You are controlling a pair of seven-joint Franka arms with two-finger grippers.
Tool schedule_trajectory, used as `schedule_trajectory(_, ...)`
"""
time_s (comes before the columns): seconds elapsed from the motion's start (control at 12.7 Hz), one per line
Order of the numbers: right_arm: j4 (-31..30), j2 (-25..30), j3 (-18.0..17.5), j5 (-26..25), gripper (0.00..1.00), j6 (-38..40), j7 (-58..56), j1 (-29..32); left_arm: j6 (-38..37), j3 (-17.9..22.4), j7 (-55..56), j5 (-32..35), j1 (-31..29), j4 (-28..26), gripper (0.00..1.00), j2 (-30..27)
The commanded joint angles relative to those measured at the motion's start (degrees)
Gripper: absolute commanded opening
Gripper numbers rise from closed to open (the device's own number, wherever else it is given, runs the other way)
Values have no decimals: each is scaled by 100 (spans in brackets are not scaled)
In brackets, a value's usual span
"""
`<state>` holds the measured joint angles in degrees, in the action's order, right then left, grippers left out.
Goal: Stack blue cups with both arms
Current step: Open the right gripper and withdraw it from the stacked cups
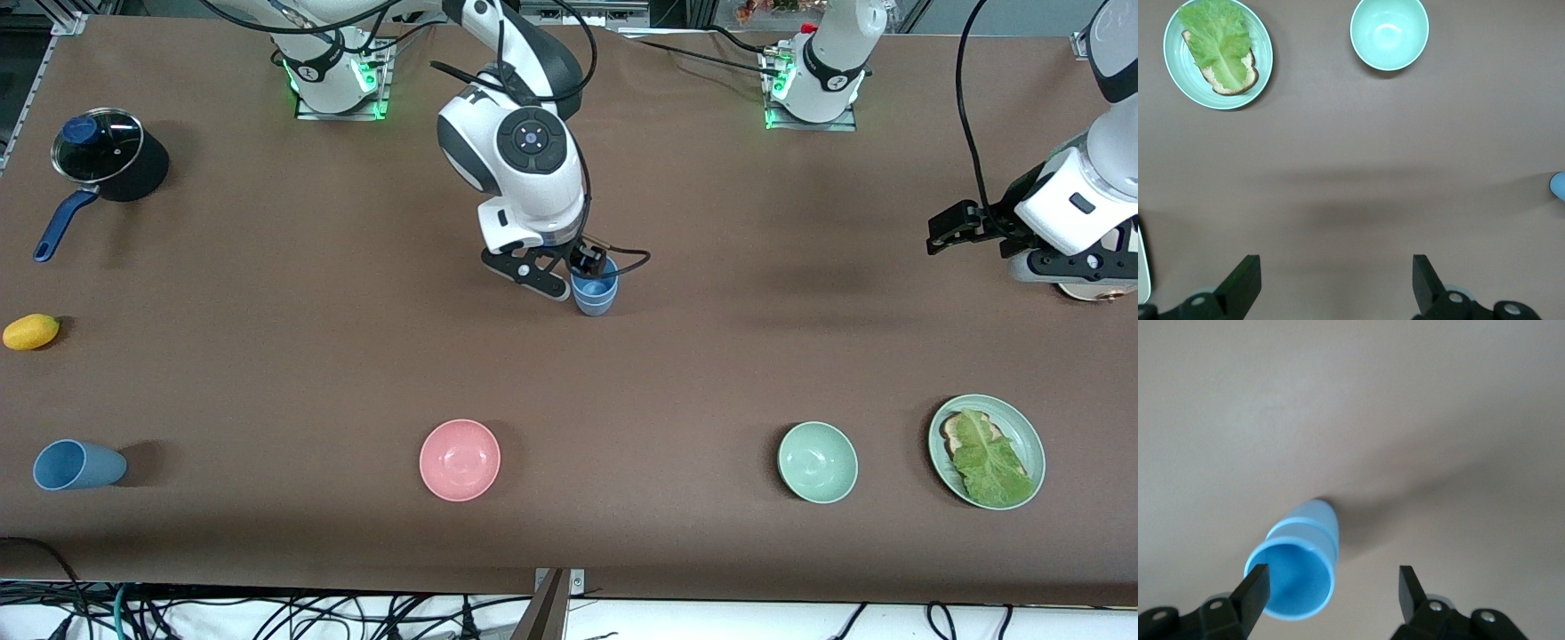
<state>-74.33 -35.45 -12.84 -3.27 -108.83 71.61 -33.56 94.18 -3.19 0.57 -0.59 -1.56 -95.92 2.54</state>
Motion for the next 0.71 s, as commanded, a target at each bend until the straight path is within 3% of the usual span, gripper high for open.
schedule_trajectory(0.0, 139, 177, -26, -68, 99, 440, -759, 331, -101, -7, -128, -99, -29, 73, 100, -8)
schedule_trajectory(0.16, 103, 380, 79, -25, 100, 887, -1236, 560, -101, -7, -136, -99, -38, 73, 100, -8)
schedule_trajectory(0.4, 59, 793, 816, 37, 100, 1285, -1647, 623, -101, -7, -128, -99, -38, 73, 100, -8)
schedule_trajectory(0.63, 59, 1179, 1361, 537, 100, 1802, -3360, 913, -101, -7, -128, -99, -29, 82, 100, -8)
